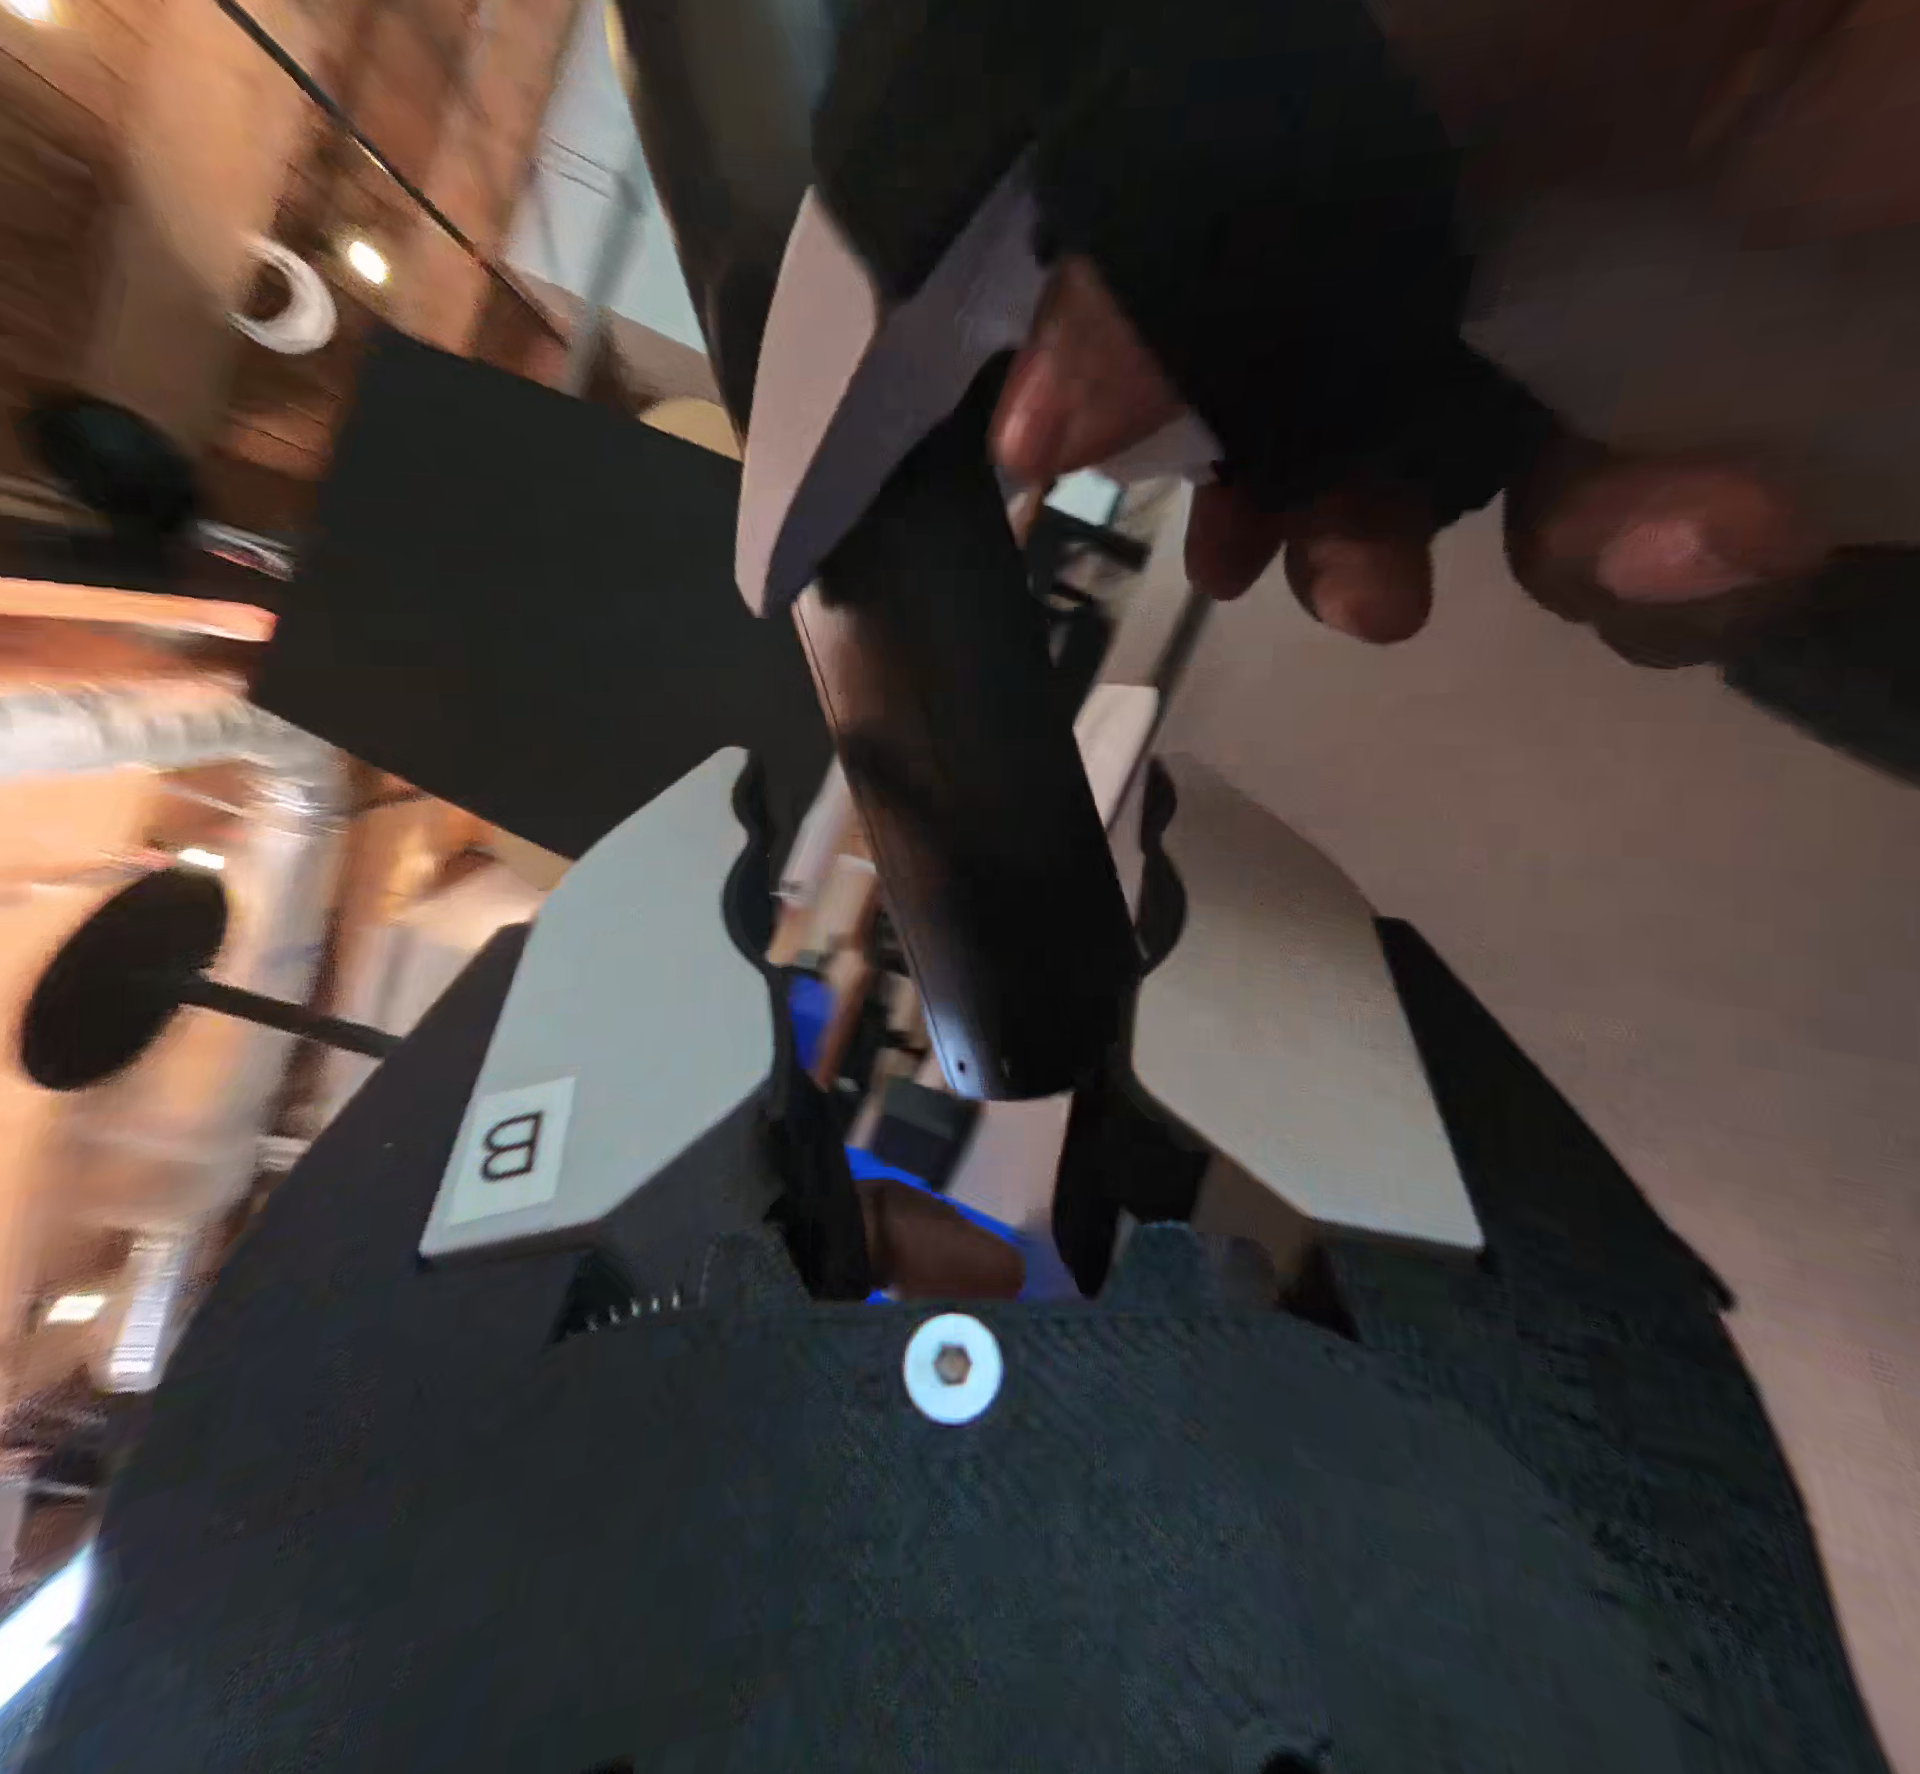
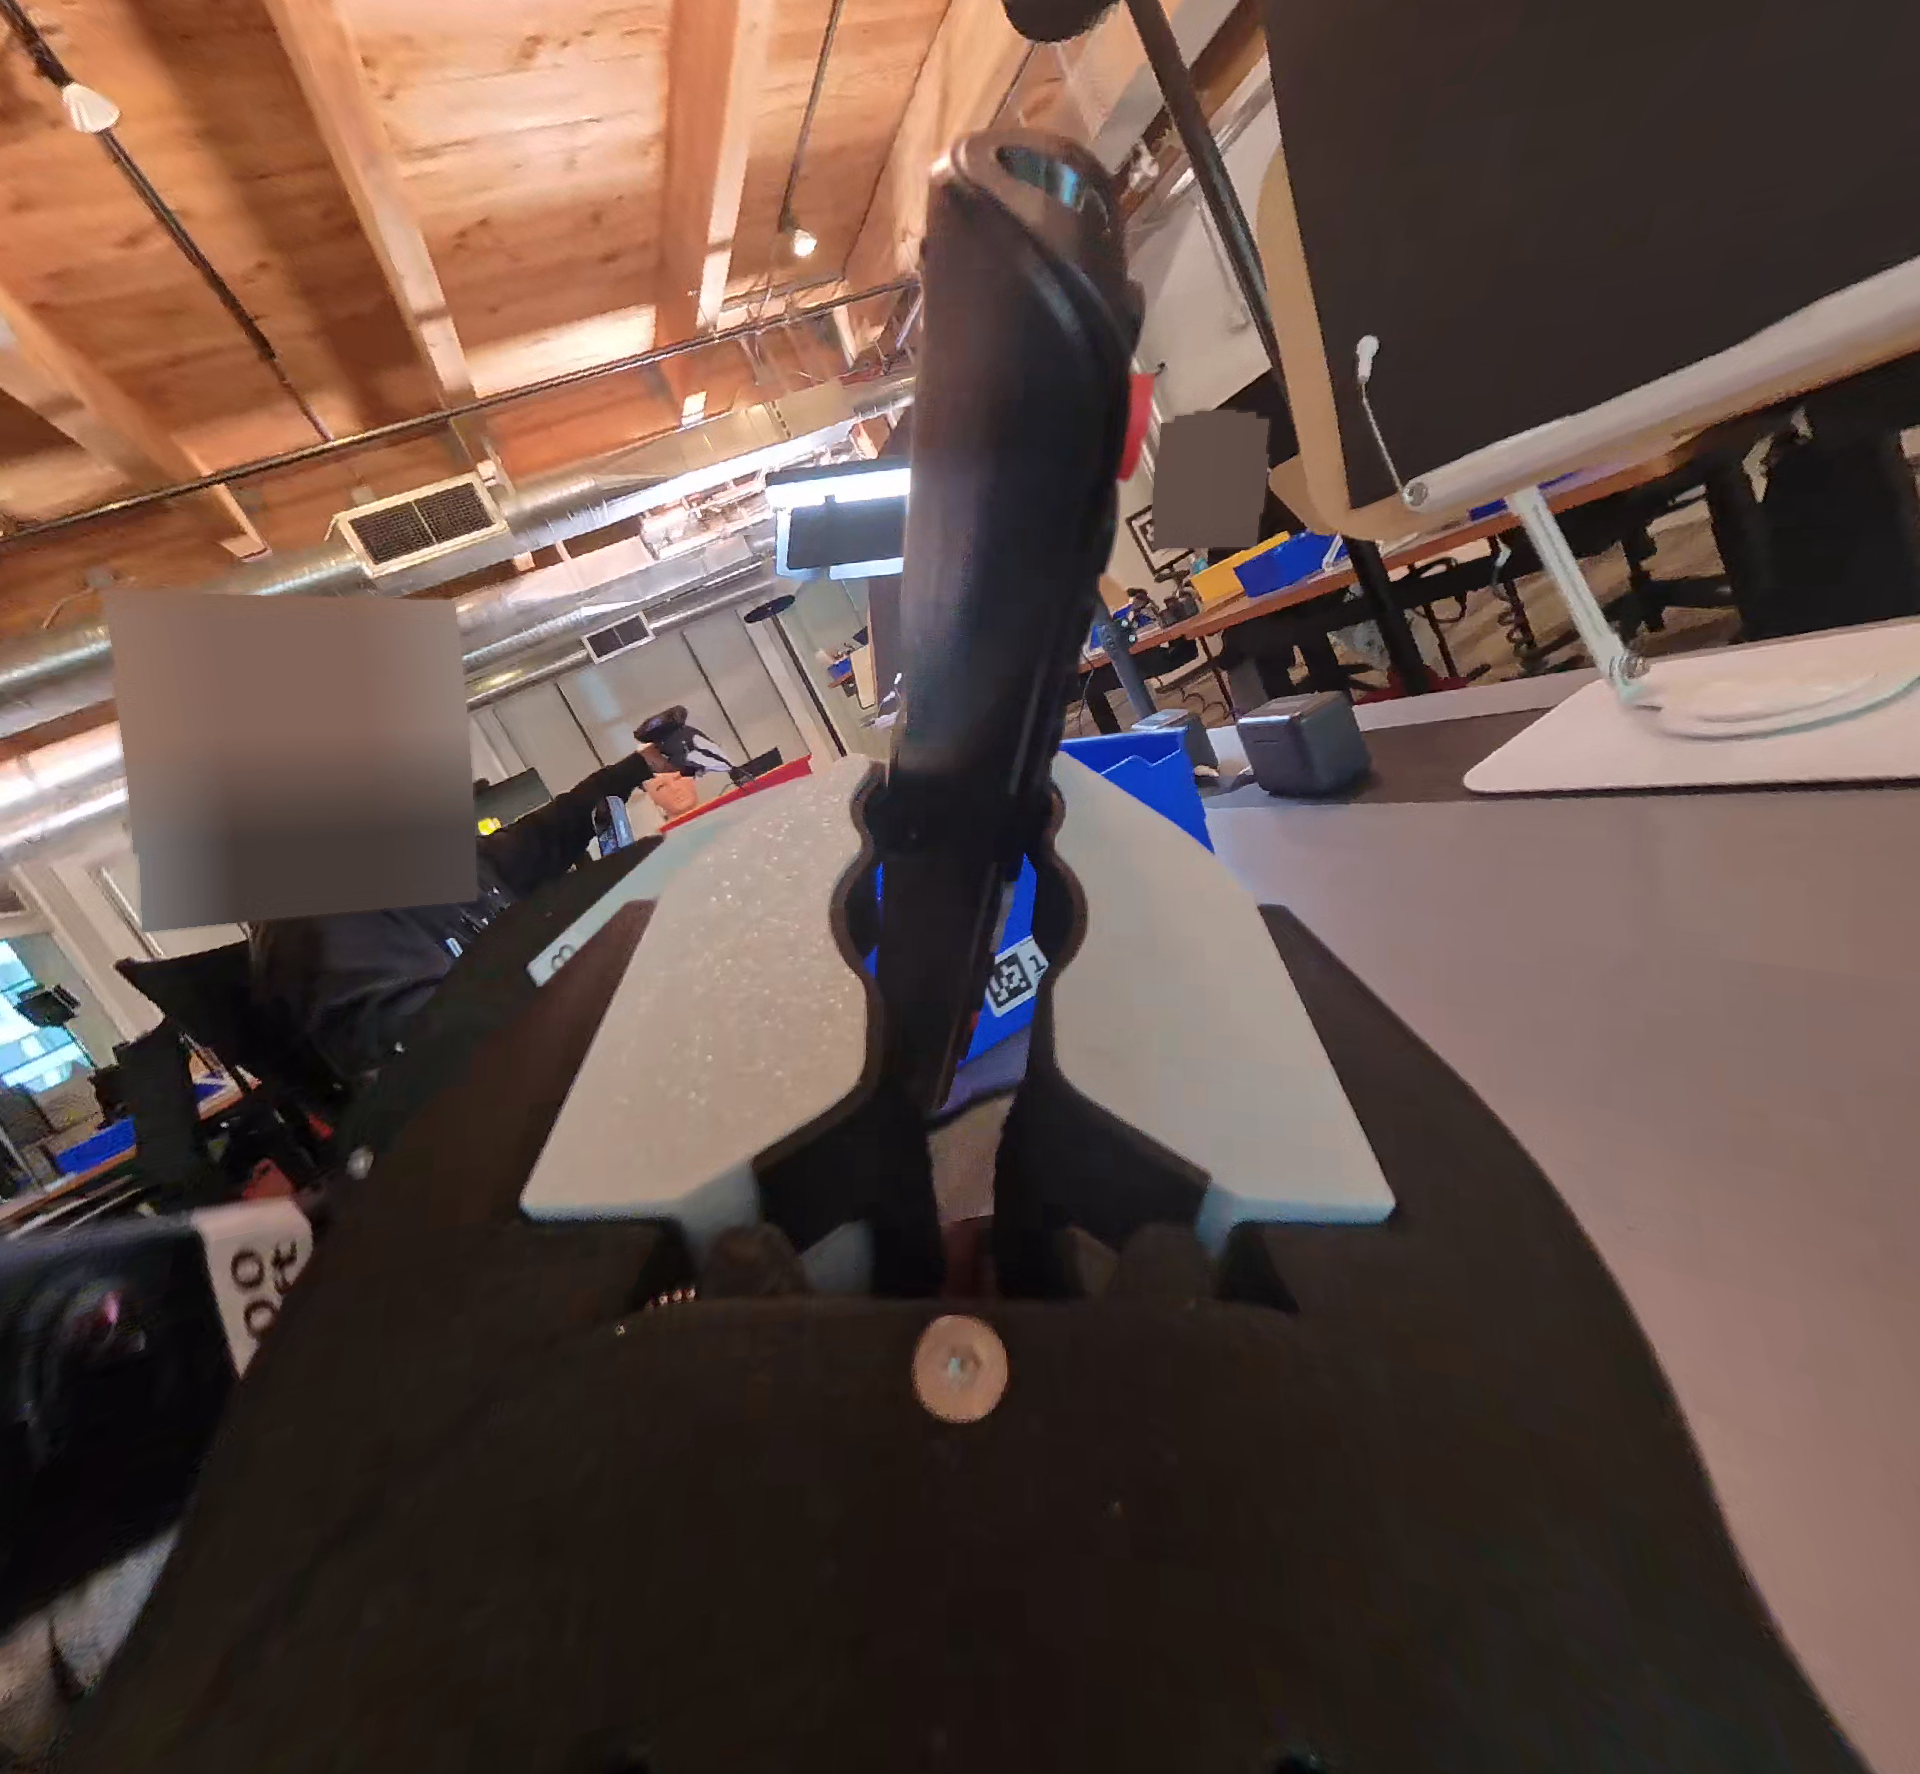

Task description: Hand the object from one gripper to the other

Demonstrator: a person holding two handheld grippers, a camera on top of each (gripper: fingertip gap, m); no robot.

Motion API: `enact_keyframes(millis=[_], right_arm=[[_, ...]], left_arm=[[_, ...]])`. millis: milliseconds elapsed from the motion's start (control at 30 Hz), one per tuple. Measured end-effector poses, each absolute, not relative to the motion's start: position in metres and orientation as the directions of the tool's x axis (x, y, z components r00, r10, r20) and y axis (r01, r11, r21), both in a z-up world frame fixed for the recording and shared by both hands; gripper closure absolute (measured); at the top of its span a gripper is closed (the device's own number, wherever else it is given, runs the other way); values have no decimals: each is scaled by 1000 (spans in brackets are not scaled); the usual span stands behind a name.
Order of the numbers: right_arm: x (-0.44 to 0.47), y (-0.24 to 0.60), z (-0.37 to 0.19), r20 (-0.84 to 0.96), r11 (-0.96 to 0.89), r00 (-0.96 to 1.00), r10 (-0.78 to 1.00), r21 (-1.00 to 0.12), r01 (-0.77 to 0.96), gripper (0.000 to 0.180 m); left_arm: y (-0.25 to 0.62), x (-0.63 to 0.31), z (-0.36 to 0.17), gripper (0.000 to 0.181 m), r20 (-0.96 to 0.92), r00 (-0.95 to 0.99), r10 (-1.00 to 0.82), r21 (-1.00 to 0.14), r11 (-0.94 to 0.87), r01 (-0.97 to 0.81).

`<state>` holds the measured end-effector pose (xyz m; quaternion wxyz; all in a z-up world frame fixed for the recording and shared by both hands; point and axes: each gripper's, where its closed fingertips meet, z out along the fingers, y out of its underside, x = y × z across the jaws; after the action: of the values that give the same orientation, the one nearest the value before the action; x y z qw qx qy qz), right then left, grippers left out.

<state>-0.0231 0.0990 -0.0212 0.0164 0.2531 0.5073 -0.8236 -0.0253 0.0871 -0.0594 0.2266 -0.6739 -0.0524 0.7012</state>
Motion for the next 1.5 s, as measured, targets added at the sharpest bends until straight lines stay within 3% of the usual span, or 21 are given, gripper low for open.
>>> enact_keyframes(millis=[67, 133, 267, 333, 400, 467, 533, 600, 700, 833, 900, 1033, 1200, 1500], right_arm=[[-20, 95, -23, -454, -486, -862, 225, -819, 304, 154], [-18, 95, -22, -448, -493, -861, 242, -821, 288, 151], [-7, 92, -12, -299, -450, -916, 267, -879, 156, 147], [6, 90, -2, -154, -443, -959, 237, -896, 34, 134], [21, 91, 9, -41, -481, -985, 170, -875, -47, 121], [32, 94, 17, -39, -532, -998, 56, -847, 3, 104], [45, 89, 14, -103, -497, -986, -128, -854, 154, 109], [59, 87, 13, -140, -453, -949, -281, -853, 260, 125], [68, 91, 14, -107, -459, -938, -330, -850, 258, 150], [61, 89, 6, -44, -406, -982, -186, -906, 117, 155], [47, 89, 5, -50, -414, -997, -61, -908, 71, 154], [14, 97, 1, -89, -433, -973, 214, -901, -12, 155], [6, 100, 0, -20, -409, -918, 395, -899, -157, 154], [13, 88, -7, -9, -369, -913, 407, -916, -155, 154]], left_arm=[[89, -24, -56, 135, -940, -38, 340, -321, -914, -250], [88, -22, -54, 137, -939, -33, 342, -323, -911, -257], [90, -13, -44, 138, -841, 93, 533, -529, -773, -350], [95, -3, -34, 139, -682, 292, 670, -722, -556, -412], [108, 20, -22, 139, -410, 623, 666, -899, -179, -400], [117, 50, -13, 139, -152, 899, 411, -961, 153, -232], [118, 66, -10, 140, 14, 983, 182, -953, 299, -42], [122, 82, -16, 143, 152, 986, -65, -941, 296, 165], [129, 82, -26, 148, 245, 961, -129, -925, 267, 272], [127, 63, -32, 147, 224, 974, 43, -948, 242, 207], [119, 44, -28, 129, 175, 958, 228, -956, 273, 109], [99, 14, -31, 114, -140, 770, 623, -970, 71, -233], [115, 7, -53, 112, -377, 615, 693, -924, -240, -296], [110, 2, -59, 129, -382, 598, 704, -924, -286, -254]])
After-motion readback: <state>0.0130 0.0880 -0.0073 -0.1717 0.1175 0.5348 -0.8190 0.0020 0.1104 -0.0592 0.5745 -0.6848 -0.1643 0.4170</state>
